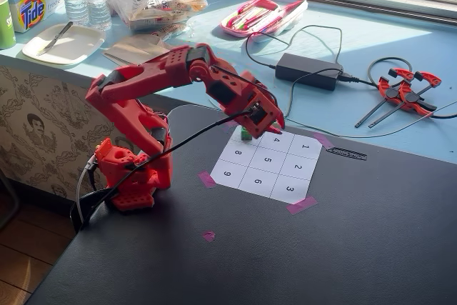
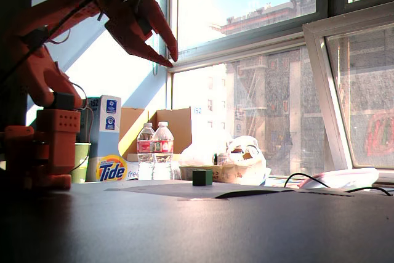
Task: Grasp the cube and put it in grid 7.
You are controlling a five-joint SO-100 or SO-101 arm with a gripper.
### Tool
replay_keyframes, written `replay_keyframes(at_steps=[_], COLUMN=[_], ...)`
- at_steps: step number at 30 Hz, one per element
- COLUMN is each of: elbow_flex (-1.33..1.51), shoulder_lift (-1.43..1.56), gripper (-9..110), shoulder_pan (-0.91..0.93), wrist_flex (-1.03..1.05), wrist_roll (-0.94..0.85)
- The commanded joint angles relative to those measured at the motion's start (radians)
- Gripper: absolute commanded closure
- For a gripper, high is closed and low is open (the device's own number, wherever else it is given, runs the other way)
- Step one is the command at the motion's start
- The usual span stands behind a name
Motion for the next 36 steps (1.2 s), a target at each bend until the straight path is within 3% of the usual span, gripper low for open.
replay_keyframes(at_steps=[1,12,28,36], elbow_flex=[0.209,0.733,1.114,1.131], shoulder_lift=[0.158,0.558,0.767,0.847], gripper=[101,101,101,101], shoulder_pan=[0.083,0.089,0.25,0.305], wrist_flex=[-0.064,-0.221,-0.362,-0.236], wrist_roll=[0.006,0.012,0.094,0.156])
